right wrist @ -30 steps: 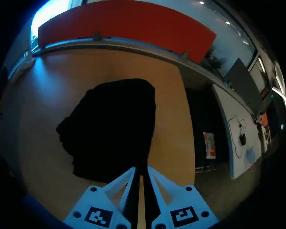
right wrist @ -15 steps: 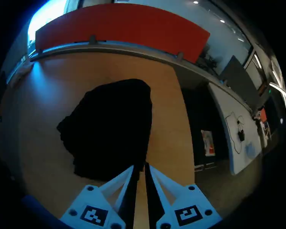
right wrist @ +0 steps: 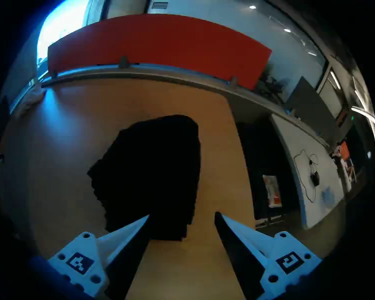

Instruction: Fold towel

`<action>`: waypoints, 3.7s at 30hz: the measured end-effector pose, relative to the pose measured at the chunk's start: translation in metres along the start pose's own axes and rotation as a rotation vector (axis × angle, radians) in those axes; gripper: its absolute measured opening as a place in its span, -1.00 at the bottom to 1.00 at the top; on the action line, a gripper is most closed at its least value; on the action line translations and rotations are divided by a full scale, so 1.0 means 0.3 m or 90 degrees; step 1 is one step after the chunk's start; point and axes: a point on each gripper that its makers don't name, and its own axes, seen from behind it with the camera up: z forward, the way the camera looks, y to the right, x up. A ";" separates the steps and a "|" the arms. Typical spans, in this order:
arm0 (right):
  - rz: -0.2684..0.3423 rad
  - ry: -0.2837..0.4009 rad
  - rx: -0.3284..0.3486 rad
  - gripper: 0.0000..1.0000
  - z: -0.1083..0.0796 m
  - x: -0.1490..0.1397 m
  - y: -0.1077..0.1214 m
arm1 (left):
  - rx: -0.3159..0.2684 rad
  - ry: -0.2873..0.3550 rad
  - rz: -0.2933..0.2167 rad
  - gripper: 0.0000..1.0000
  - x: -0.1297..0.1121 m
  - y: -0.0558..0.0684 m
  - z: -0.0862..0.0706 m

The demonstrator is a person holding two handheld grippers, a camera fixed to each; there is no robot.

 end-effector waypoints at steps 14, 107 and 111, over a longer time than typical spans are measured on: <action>0.004 0.103 0.037 1.00 -0.083 0.183 -0.165 | 0.005 0.023 0.007 0.86 0.053 -0.028 -0.019; 0.119 0.497 0.077 1.00 -0.515 0.841 -0.937 | 0.143 0.443 0.053 0.85 0.623 -0.300 -0.146; 0.120 0.496 0.077 1.00 -0.510 0.853 -0.940 | 0.154 0.454 0.070 0.85 0.607 -0.306 -0.134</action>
